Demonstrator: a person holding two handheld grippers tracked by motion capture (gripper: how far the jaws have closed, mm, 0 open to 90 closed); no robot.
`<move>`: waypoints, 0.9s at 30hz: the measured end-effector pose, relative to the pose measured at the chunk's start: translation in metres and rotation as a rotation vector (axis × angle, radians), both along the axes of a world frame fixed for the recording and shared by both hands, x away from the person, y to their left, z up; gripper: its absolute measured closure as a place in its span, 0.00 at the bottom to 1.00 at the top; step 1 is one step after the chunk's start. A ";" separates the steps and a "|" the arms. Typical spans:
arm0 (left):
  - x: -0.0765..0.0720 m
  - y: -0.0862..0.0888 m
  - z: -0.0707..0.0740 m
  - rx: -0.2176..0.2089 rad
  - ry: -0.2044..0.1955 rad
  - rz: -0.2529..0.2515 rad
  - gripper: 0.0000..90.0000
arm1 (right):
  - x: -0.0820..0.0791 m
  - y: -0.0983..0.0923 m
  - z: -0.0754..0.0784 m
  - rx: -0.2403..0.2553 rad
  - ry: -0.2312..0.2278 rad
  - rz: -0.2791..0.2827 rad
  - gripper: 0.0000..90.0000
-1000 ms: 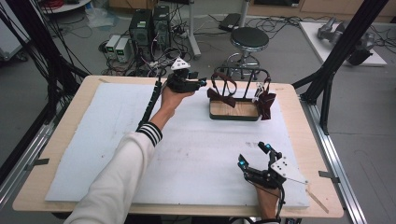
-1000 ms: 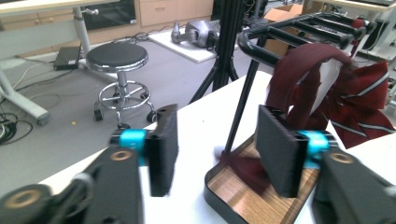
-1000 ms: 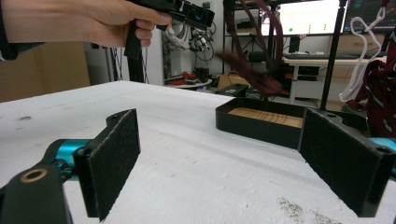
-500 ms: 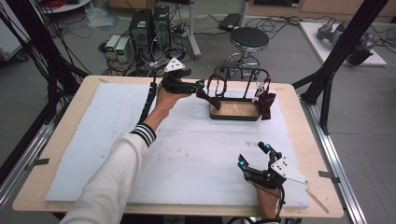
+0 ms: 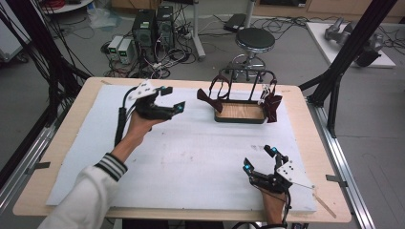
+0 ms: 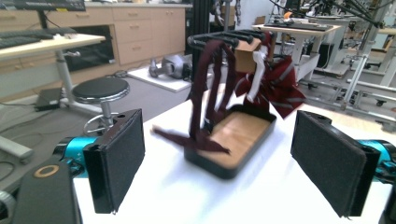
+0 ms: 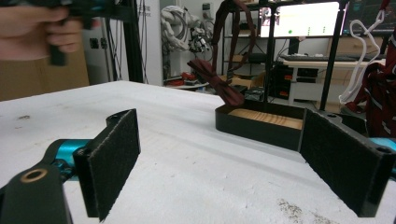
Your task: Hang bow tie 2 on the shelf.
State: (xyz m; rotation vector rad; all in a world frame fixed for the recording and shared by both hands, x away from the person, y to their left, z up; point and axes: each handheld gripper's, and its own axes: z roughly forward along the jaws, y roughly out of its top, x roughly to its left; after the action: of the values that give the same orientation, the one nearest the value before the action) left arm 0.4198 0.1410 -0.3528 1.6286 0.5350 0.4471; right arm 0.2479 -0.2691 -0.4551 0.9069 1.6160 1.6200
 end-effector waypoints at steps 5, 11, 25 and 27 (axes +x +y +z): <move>-0.046 0.049 -0.019 0.001 -0.041 0.041 0.20 | -0.001 0.000 0.000 -0.002 0.005 0.000 0.13; -0.075 0.105 -0.044 -0.028 -0.035 0.105 0.19 | 0.000 0.001 0.000 -0.007 -0.004 -0.005 0.13; -0.126 0.151 -0.096 -0.082 -0.044 0.166 0.19 | -0.001 0.002 0.000 -0.013 0.000 -0.018 0.13; -0.129 0.153 -0.100 -0.088 -0.043 0.172 0.18 | -0.001 0.002 0.000 -0.014 0.002 -0.019 0.13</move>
State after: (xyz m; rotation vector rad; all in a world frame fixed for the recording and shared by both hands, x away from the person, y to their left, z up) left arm 0.2912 0.2936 -0.4525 1.4918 0.6564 0.5761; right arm 0.2468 -0.2666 -0.4549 0.9146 1.6129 1.5933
